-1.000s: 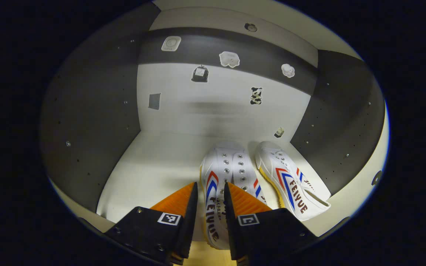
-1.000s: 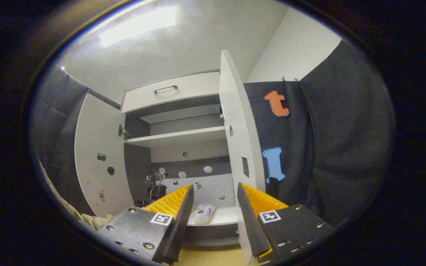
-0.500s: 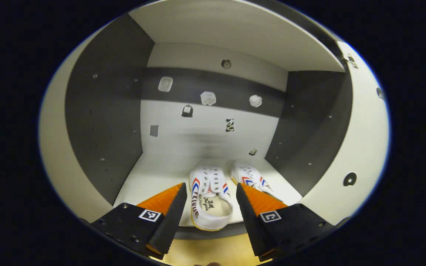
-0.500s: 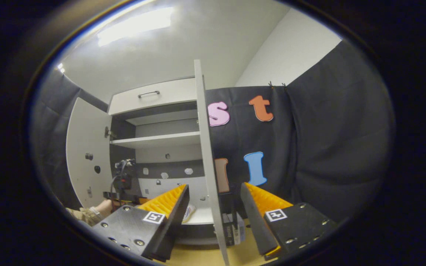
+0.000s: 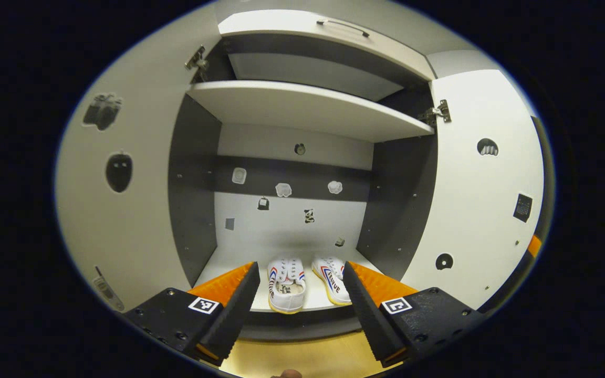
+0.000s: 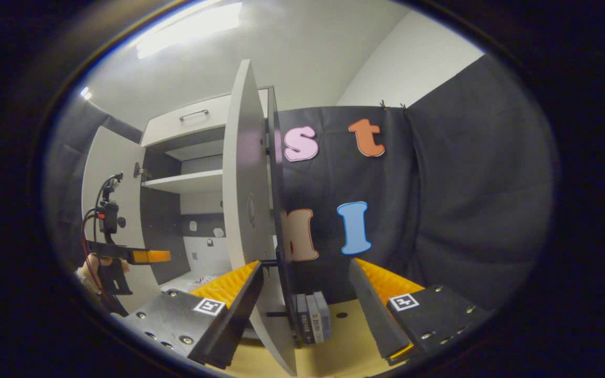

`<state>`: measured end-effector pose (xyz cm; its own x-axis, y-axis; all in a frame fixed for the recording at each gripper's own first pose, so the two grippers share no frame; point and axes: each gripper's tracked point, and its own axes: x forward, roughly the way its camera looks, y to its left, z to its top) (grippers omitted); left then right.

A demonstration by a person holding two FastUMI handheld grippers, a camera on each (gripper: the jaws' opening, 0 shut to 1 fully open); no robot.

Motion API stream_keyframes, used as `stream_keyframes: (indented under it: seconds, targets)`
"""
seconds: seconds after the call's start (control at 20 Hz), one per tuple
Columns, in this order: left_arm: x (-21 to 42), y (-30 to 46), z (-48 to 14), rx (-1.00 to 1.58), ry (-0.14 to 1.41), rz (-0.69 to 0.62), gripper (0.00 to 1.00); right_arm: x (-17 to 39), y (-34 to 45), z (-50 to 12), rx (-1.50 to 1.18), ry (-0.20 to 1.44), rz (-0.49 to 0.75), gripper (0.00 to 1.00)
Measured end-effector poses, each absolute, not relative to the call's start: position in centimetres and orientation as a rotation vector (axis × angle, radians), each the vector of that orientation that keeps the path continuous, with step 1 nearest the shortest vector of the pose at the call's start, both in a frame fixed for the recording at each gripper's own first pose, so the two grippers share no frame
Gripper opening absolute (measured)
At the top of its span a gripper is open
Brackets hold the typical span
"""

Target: Grab one shoe with the right hand and put it into the shoe cabinet, grab the other shoe with the left hand and put it into the shoe cabinet; then close the right door with the right hand and the left door with the left hand.

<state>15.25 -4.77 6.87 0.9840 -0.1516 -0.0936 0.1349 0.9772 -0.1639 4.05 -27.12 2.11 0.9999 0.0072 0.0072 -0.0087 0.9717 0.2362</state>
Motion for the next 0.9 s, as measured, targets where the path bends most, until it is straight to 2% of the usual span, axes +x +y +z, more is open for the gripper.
stream_keyframes:
  seconds: [0.15, 0.2, 0.3, 0.35, 0.4, 0.55, 0.9]
  targets:
    - [13.0, -3.7, 7.8, -0.168, 0.087, -0.123, 0.97, 5.0, -26.3, 1.2, 0.247, 0.016, 0.057, 0.98]
    - [12.4, -3.4, 8.2, -0.179, 0.078, -0.116, 0.94, 5.2, -26.3, 1.1, 0.244, 0.018, 0.067, 0.98]
    - [11.1, -3.3, 8.8, -0.192, 0.075, -0.114, 0.96, 5.3, -26.1, 1.1, 0.241, 0.021, 0.098, 0.97]
    - [10.5, -3.2, 9.1, -0.188, 0.070, -0.115, 0.93, 5.3, -25.9, 1.2, 0.238, 0.024, 0.114, 0.98]
    - [10.0, -3.1, 9.6, -0.179, 0.059, -0.114, 0.97, 5.4, -25.9, 1.2, 0.231, 0.023, 0.129, 0.98]
    - [8.2, -3.1, 11.4, -0.152, 0.019, -0.121, 0.97, 5.6, -24.9, 1.4, 0.205, 0.025, 0.170, 0.98]
    - [6.2, -3.3, 12.2, -0.167, -0.005, -0.143, 0.96, 6.3, -18.9, 1.6, 0.225, 0.042, 0.306, 0.98]
